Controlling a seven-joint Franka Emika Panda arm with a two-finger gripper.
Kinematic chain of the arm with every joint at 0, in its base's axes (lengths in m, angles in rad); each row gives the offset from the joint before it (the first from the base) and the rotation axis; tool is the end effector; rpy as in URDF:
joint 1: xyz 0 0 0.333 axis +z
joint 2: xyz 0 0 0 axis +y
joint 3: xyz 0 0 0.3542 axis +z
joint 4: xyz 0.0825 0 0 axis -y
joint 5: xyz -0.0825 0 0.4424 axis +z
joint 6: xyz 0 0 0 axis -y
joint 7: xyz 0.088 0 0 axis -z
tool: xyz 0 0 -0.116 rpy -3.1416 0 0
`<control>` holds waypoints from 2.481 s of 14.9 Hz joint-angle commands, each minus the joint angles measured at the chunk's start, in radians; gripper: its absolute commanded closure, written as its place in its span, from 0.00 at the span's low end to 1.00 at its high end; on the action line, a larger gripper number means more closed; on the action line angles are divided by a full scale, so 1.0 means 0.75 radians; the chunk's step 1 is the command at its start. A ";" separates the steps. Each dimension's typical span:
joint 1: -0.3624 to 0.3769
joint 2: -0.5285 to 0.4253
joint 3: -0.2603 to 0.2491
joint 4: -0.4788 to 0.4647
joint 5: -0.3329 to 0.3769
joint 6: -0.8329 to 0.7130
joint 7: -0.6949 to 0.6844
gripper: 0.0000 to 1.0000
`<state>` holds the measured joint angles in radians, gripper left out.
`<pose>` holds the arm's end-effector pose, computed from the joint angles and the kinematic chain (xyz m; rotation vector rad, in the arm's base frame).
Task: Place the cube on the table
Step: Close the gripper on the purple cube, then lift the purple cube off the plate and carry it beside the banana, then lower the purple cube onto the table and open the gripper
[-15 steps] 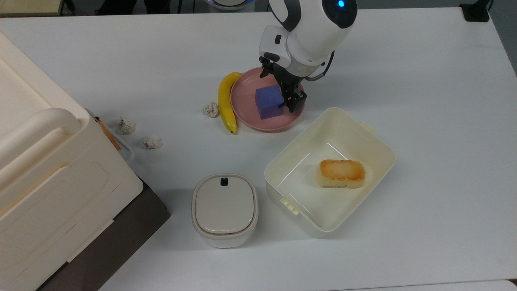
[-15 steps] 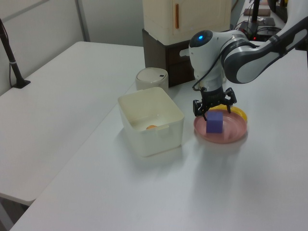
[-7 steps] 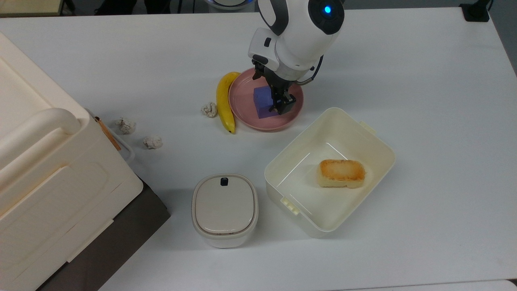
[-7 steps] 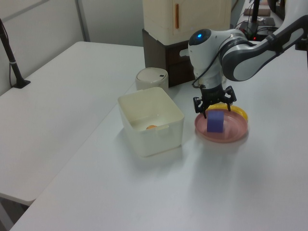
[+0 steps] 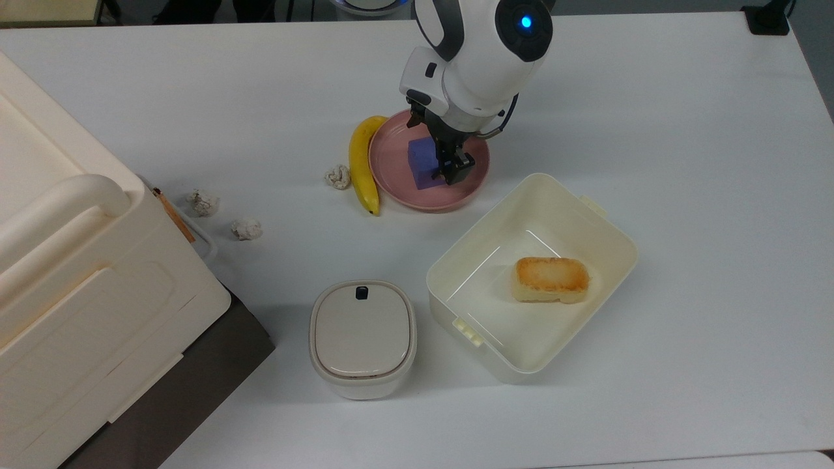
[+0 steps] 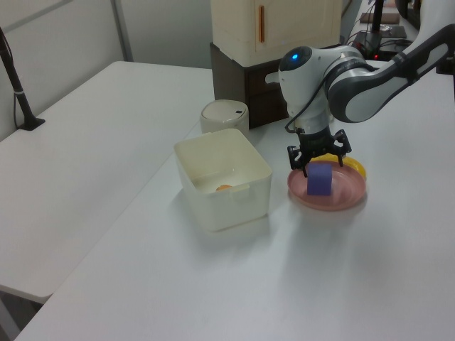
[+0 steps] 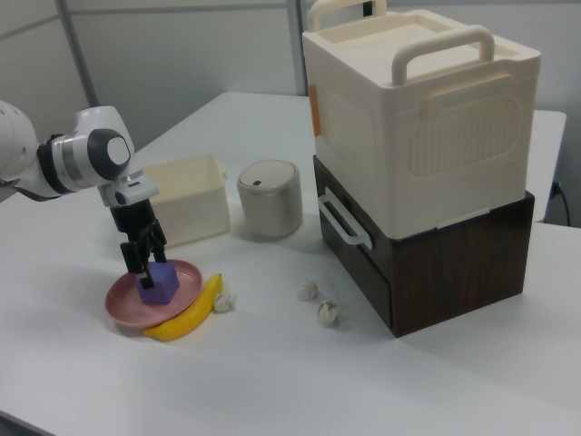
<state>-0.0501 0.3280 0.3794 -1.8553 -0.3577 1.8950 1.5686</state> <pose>0.6335 0.1731 0.3338 2.4148 -1.4521 0.0210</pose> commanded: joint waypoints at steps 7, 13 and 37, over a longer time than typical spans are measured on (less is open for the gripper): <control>0.014 0.050 -0.007 -0.007 -0.051 0.007 0.013 0.66; -0.074 0.002 -0.023 0.070 -0.024 0.010 -0.077 0.66; -0.095 -0.063 -0.299 0.201 0.105 0.087 -0.169 0.00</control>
<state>-0.1270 0.3430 0.1783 -1.6911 -0.3051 1.9603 1.5072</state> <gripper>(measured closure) 0.000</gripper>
